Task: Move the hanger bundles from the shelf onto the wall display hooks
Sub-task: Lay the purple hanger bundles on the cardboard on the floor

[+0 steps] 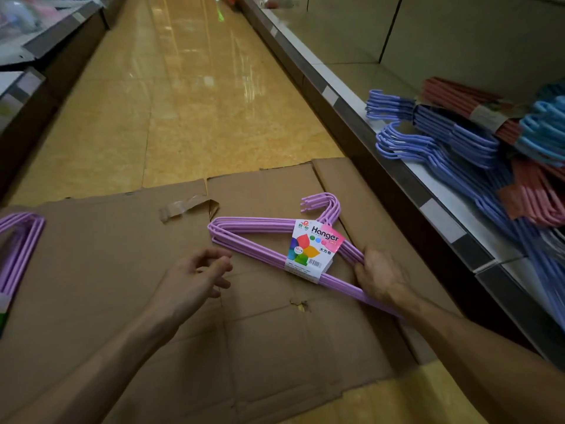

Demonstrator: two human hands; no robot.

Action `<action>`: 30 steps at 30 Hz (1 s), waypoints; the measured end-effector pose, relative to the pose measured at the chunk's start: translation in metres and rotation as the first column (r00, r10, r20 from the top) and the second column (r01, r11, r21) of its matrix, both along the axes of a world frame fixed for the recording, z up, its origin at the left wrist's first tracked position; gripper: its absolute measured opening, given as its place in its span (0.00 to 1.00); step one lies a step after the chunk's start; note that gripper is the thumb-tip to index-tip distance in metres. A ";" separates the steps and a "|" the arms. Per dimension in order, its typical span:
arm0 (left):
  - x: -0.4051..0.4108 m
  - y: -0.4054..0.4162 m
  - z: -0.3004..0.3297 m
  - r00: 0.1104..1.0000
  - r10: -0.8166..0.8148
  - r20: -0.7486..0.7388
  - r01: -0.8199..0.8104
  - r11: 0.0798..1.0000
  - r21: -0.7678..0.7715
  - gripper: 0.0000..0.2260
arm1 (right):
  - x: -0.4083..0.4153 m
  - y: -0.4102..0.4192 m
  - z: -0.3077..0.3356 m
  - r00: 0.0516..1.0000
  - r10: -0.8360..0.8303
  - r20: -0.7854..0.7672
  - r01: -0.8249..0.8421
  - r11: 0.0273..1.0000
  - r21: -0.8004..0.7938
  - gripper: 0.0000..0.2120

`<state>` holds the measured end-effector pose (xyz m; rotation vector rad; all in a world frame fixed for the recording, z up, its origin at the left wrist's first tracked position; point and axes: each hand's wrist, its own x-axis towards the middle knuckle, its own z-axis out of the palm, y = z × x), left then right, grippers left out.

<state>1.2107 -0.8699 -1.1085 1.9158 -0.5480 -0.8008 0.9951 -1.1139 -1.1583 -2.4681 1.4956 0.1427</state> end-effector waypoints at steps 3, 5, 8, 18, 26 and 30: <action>0.000 0.004 0.005 1.000 -0.009 0.011 0.009 1.000 -0.012 0.05 | 0.000 0.005 0.012 0.994 -0.015 0.106 0.010 0.999 0.046 0.07; 0.001 0.006 0.010 0.999 -0.028 0.017 0.028 1.000 -0.005 0.05 | 0.002 0.010 0.023 0.980 -0.039 0.197 0.022 0.996 0.088 0.07; 0.004 0.010 0.022 0.998 -0.037 0.042 0.038 0.999 -0.018 0.05 | 0.005 0.020 0.037 0.931 -0.126 0.344 0.078 0.986 0.150 0.05; 0.003 0.013 0.071 0.943 -0.039 0.330 0.068 0.995 -0.077 0.12 | 0.059 0.082 0.075 0.915 0.000 0.404 -0.048 0.993 0.107 0.08; 0.012 0.006 0.107 0.912 0.096 0.398 -0.022 0.982 -0.186 0.18 | 0.101 0.164 0.087 0.847 0.021 0.531 -0.126 0.979 0.161 0.07; 0.020 0.011 0.116 0.872 0.280 0.401 -0.190 0.950 -0.250 0.15 | 0.112 0.204 0.092 0.843 -0.009 0.539 -0.146 0.959 0.244 0.11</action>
